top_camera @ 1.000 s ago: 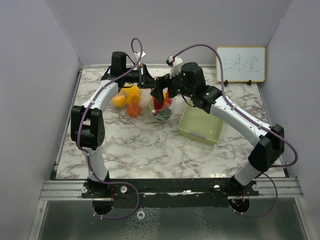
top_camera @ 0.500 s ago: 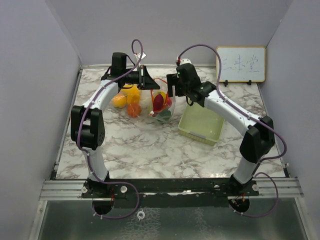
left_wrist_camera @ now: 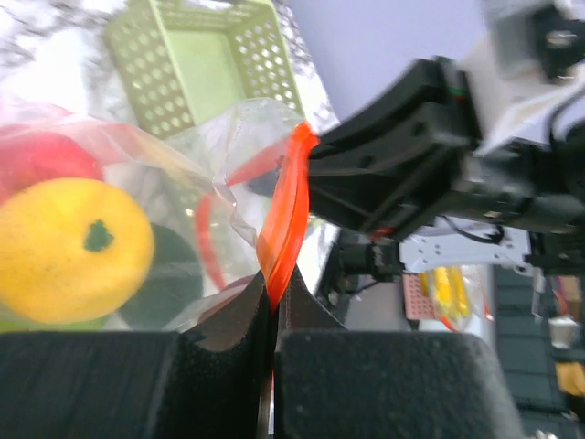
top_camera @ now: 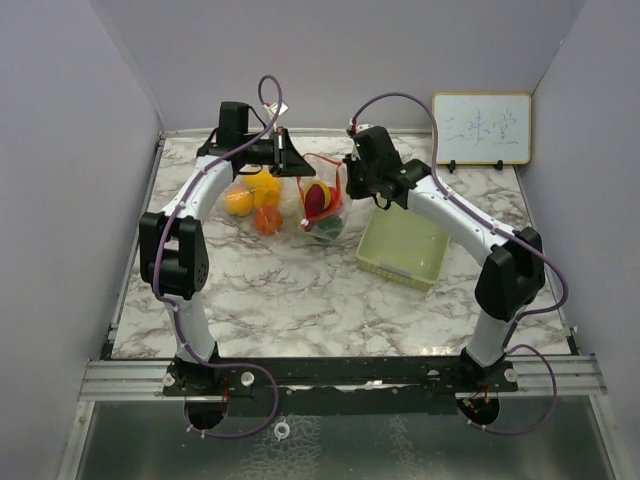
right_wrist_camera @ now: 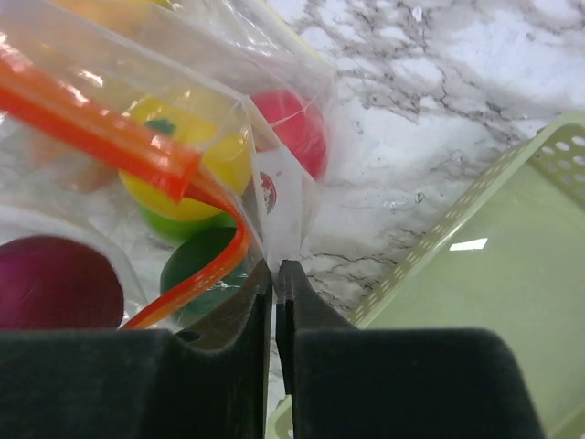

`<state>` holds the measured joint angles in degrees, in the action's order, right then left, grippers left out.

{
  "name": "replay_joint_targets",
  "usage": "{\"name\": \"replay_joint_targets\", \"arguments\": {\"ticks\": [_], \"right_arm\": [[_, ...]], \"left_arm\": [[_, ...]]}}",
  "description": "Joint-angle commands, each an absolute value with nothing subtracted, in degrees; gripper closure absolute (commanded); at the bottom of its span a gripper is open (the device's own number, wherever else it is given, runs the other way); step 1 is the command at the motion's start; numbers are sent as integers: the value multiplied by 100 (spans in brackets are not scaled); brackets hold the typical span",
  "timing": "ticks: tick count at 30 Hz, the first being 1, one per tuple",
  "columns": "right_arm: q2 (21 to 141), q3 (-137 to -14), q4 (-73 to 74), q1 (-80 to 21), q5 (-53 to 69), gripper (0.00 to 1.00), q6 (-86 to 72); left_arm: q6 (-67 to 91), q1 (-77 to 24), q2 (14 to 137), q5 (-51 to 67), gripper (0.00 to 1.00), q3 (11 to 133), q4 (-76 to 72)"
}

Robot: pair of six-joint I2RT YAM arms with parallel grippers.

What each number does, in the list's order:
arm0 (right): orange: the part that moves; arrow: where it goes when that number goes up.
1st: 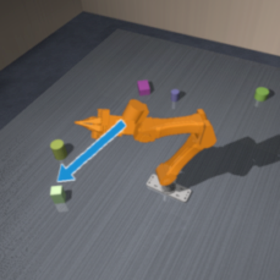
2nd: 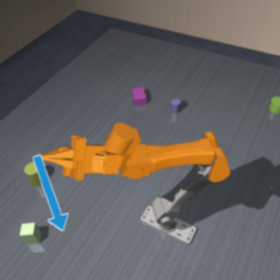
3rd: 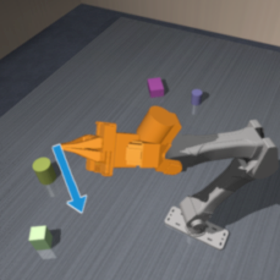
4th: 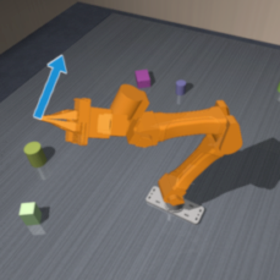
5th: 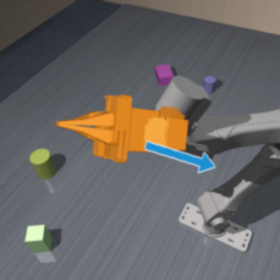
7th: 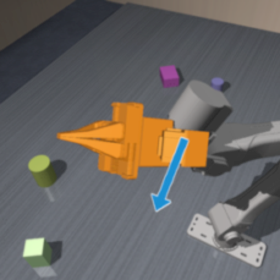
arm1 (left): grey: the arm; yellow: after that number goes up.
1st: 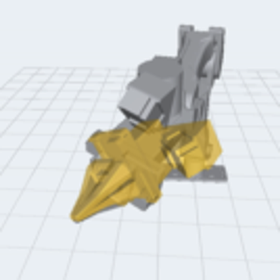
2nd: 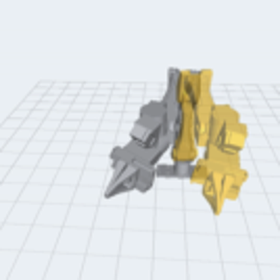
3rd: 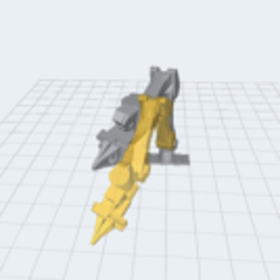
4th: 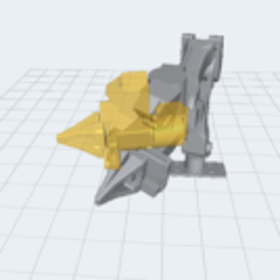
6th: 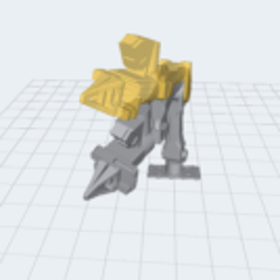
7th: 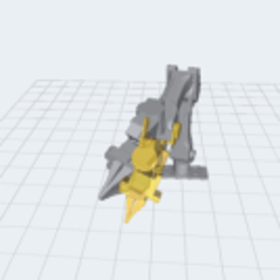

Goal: Place the food in the zip-top bag and seal the zipper
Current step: Place the fake fruit in the zipper food storage bag, then adjust the zipper food storage bag at the center of the board.

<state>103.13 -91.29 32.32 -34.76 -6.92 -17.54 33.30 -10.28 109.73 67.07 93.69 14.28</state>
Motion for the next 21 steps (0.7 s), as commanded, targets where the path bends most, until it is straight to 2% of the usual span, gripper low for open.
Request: {"name": "replay_joint_targets", "arguments": {"ticks": [1,8,12,14,15,17,21], "right_arm": [[9791,-9990,3953,-3480,-343,95,-1557],[9781,-10638,4468,-3480,-2,98,-1842],[9649,-10521,4185,-3480,209,98,-1837],[9576,-10374,3860,-3479,832,97,-1545],[9562,-10258,3651,-3480,1317,92,-1366],[9605,-10037,3386,-3480,2377,75,-1061],[9697,-9565,2926,-3487,3775,56,-966]], "left_arm": [[1995,-738,10965,6004,100,10252,3106],[1600,-689,11081,5377,100,10615,3631],[1564,-777,11257,5541,100,10552,3767],[1545,-812,11331,5610,100,10540,3780],[1576,-817,11351,5693,100,10534,3721],[1671,-815,11358,5879,100,10559,3548],[2177,-816,11242,6364,100,10372,2813]]}}
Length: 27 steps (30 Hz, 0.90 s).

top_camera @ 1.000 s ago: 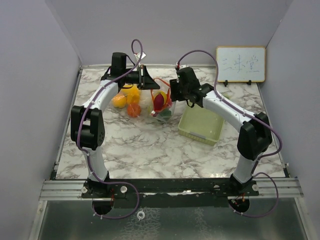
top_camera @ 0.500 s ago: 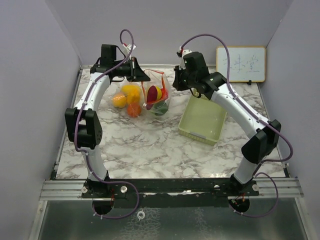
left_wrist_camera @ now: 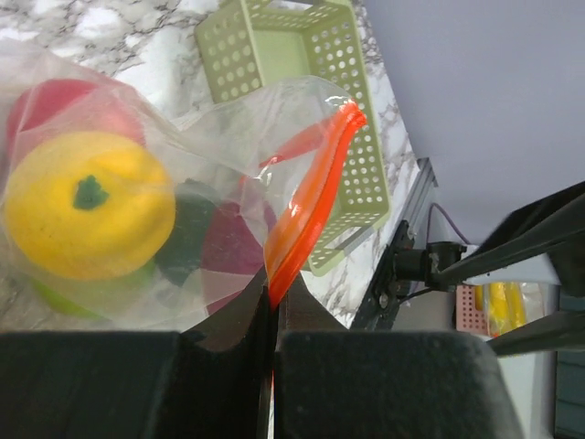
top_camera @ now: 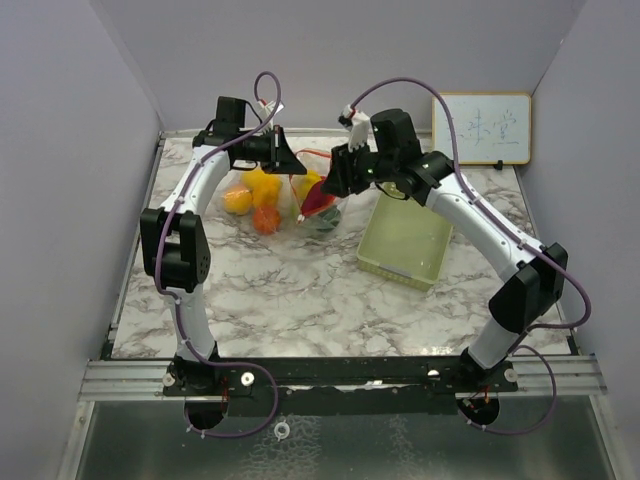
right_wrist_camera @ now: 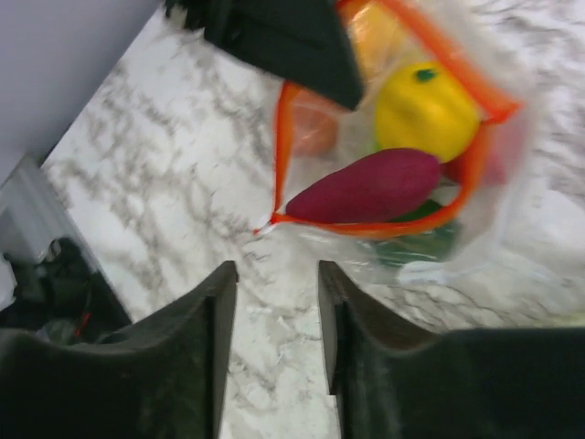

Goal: Place the food in the zip-top bag and seal the zipper
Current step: Adjust the zipper food storage bag at the center of the board.

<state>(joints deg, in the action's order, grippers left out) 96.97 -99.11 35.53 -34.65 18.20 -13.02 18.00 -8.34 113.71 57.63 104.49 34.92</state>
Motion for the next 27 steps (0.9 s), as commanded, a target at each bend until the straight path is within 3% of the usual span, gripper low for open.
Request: {"name": "replay_joint_targets", "arguments": {"ticks": [1,15,22,24,27], "right_arm": [[9747,-9516,2824,-3489,3974,52,-999],[11149,-10234,2817,-3770,3416,41,-908],[11381,-10433,2950,-3779,2584,44,-931],[11306,-10397,2928,-3779,2442,51,-871],[11274,-10408,2824,-3779,2791,83,-808]], "left_arm": [[2291,-817,11219,6422,100,10299,2654],[2467,-816,11141,6495,100,10241,2430],[2549,-814,11056,6555,100,10153,2300],[2547,-812,11019,6557,100,10118,2293],[2555,-809,11028,6566,100,10121,2284]]}}
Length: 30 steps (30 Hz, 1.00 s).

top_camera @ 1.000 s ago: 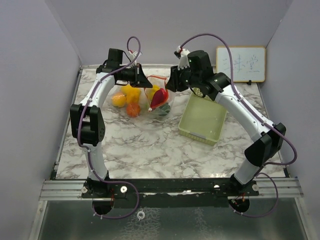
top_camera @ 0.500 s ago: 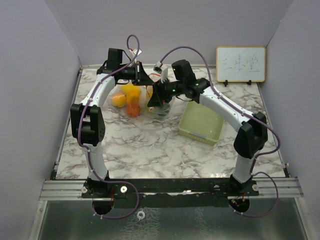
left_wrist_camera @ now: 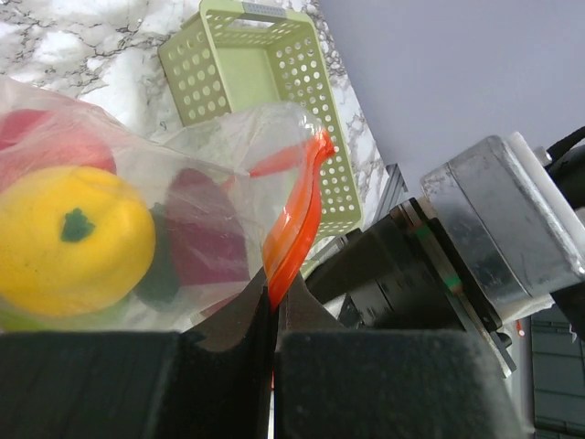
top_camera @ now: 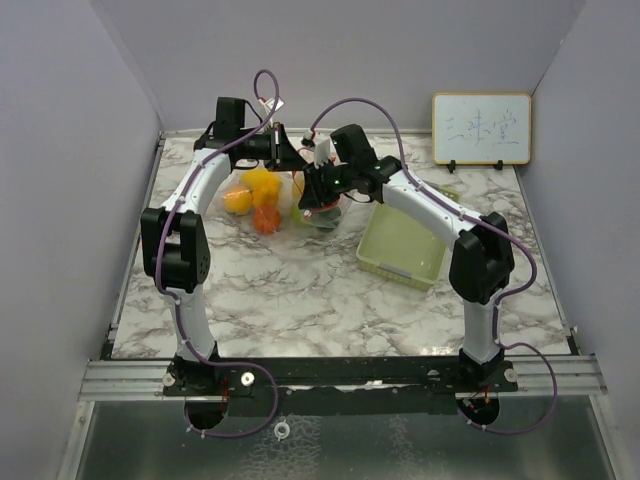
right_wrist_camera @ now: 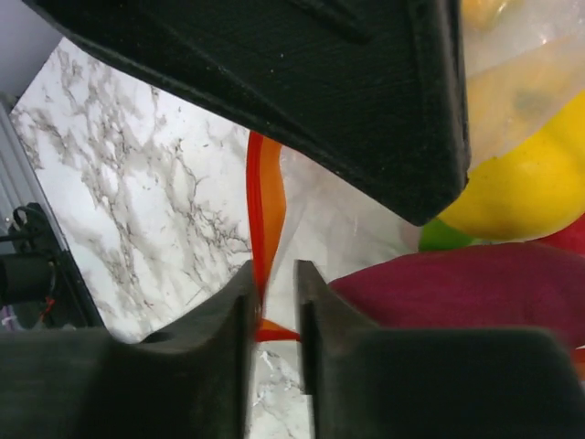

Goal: Place the food in the zip-top bag and seal the zipper
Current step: Adjust the zipper food storage bag at the center of the board.

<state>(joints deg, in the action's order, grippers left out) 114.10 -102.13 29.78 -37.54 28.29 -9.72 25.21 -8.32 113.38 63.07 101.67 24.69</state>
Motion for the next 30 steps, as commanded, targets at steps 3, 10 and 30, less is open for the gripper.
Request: {"name": "replay_joint_targets", "arguments": {"ticks": [3,10,30], "right_arm": [[11225,-10434,2710,-3779,3409,98,-977],[10803,-10635,2696,-3632,3731,98,-1520],[10915,-12207,3774,-3454,915,98,-2466]], "left_arm": [[2546,-802,11063,6578,100,10187,2272],[2693,-231,10771,6902,85,10055,1885],[-110,-1026,9165,4070,76,10499,3504]]}}
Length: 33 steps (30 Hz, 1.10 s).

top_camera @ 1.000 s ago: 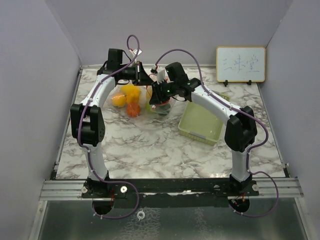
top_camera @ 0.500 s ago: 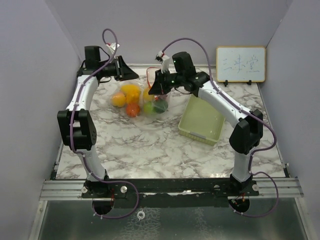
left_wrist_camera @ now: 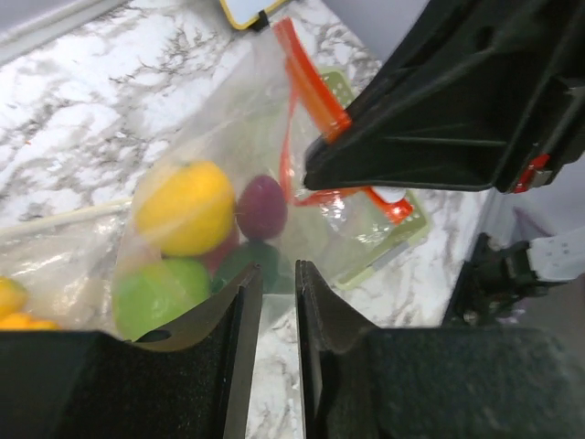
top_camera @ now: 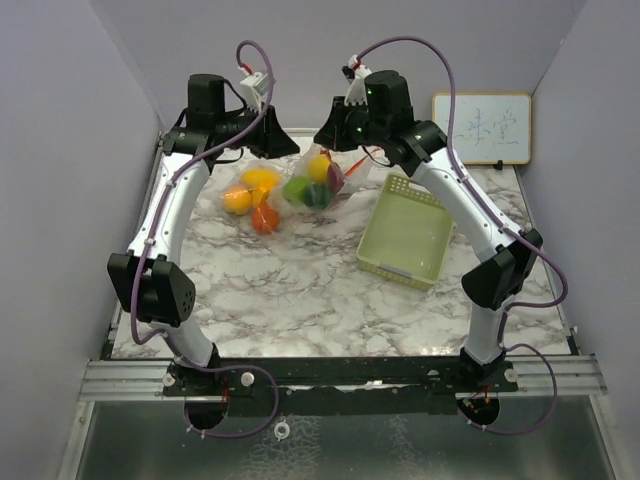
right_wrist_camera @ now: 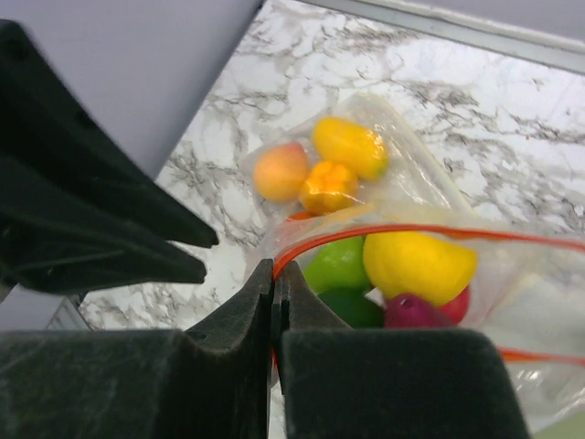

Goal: Place the food in the zip-top bag and seal the zipper
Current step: Adjust the zipper food storage bag at the center of the board.

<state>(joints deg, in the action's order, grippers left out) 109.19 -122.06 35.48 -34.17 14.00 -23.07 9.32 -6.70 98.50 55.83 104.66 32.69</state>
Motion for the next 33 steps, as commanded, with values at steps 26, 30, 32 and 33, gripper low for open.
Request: {"name": "replay_joint_targets", "arguments": {"ticks": [26,30,32,33], "right_arm": [[11828,-12300,3846,-3101,2992,98,-2570],[11807,-12339,3839,-3102,3161,98,-2585],[11761,-12333,3853,-3103,3189,98,-2556],[11734,-12324,3860,-3103,3189,98,-2543]], "left_arm": [[-730,-2557,8094,3094,54,7300,1923],[-730,-2795,8478,3094,54,7399,1923],[-730,-2861,8625,3094,54,7420,1923],[-730,-2891,8707,3094,54,7445,1923]]}}
